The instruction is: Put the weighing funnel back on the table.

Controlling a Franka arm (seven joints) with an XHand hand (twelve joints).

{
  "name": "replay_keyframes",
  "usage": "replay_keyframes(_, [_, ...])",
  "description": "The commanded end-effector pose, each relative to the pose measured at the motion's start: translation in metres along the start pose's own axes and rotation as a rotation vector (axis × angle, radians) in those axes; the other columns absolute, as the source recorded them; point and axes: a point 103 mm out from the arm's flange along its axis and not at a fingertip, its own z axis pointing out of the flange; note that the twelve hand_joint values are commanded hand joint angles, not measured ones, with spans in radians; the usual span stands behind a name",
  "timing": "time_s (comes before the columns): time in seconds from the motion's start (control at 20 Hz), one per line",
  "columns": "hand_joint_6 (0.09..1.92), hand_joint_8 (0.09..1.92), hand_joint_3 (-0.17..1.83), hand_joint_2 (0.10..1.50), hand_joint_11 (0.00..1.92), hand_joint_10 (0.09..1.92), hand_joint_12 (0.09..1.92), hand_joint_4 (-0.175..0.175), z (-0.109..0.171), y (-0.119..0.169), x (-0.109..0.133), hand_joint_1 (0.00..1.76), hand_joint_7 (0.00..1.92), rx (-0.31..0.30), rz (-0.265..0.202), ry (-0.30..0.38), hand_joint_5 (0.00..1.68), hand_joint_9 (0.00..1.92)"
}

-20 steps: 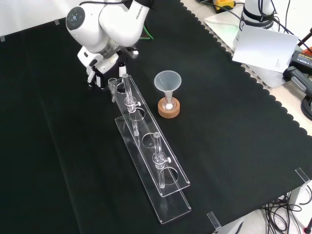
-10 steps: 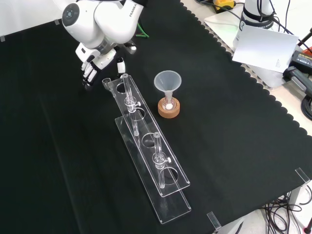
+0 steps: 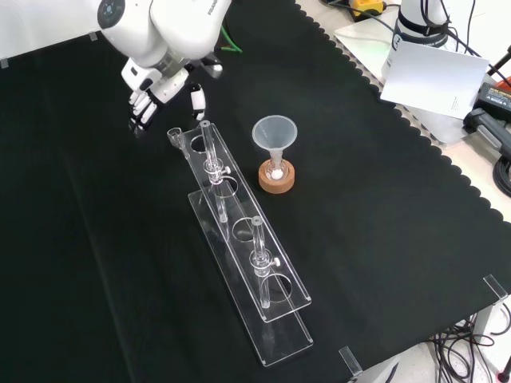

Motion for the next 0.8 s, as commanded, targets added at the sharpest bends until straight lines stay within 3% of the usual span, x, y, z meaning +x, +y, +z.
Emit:
replay_keyframes(0.05, [0.09,0.58,0.54,0.62,0.19,0.70,1.38,-0.027,-0.032,-0.052,0.009,0.77,0.03,-0.070,0.054,0.013,0.19,0.26])
replay_keyframes(0.4, [0.09,0.61,0.53,0.63,0.23,0.70,1.37,-0.026,-0.051,-0.101,0.027,0.75,0.07,-0.134,0.053,0.025,0.24,0.31])
replay_keyframes(0.8, [0.09,0.63,0.52,0.63,0.24,0.68,1.36,-0.025,-0.070,-0.147,0.050,0.74,0.08,-0.157,0.094,0.013,0.26,0.33])
